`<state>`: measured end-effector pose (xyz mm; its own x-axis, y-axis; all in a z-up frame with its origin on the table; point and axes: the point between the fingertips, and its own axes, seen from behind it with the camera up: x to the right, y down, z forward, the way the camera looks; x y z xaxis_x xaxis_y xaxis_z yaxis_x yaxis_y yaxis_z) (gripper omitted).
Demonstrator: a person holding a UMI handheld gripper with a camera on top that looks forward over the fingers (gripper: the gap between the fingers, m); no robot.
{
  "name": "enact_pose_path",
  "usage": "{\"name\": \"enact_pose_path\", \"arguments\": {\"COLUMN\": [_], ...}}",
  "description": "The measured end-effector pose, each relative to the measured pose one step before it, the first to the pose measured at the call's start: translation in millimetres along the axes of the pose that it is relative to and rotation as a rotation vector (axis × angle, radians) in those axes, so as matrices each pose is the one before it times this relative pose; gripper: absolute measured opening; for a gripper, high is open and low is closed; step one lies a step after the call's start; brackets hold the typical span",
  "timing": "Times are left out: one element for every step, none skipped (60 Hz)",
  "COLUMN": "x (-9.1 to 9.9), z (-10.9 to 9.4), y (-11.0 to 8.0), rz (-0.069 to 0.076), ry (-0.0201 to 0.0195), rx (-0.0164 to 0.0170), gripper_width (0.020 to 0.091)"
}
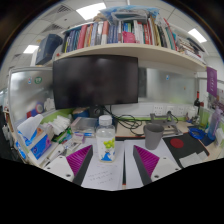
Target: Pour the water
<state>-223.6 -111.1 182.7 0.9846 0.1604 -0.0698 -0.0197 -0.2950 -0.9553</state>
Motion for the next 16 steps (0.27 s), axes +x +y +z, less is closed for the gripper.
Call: {"name": "enact_pose_path", "arguments": {"x": [3.48, 3.93, 2.74, 2.97, 3.50, 4.10, 3.83, 4.47, 5.06, 5.50, 4.57, 5.18, 5.42, 5.61, 6.39, 6.84], "z": [0.86, 0.48, 0.85, 0.47, 0.29, 0.45, 0.46, -0.28, -0.04, -0.57, -0.12, -0.43, -0.66, -1.35, -1.78, -1.47], "y": [-2.40, -2.56, -2.11, -2.66, -2.83, -4.10, -4.17, -3.99, -3.88, -3.29, -2.40, -2.48, -1.94, -1.53, -1.57, -1.82], "rz": [0.0005, 0.0016, 0.0015, 0.0005, -0.0024, -0.0039, -0.0047, -0.0036, -0.0026, -0.0010, -0.0009, -0.0016, -0.0018, -0.0015, -0.0011, 0.0002], "ry": [0.00423, 0.00345, 0.00440, 0.00127, 0.00156, 0.00288, 0.00382, 0.00533, 0.00465, 0.00354, 0.00392, 0.00393, 0.00555, 0.00591, 0.00741, 0.00595], "rx": [0.00456, 0.00388, 0.00331, 0.00404, 0.00605, 0.00798, 0.00985, 0.01032, 0.00907, 0.00701, 0.00480, 0.00185, 0.00033, -0.00070, -0.00058, -0.00028], "gripper_width": [0.0834, 0.0836, 0.0836, 0.0838, 0.0845, 0.0842, 0.0844, 0.0842, 0.0844, 0.0845, 0.0843, 0.0845, 0.0847, 0.0843, 0.0843, 0.0843]}}
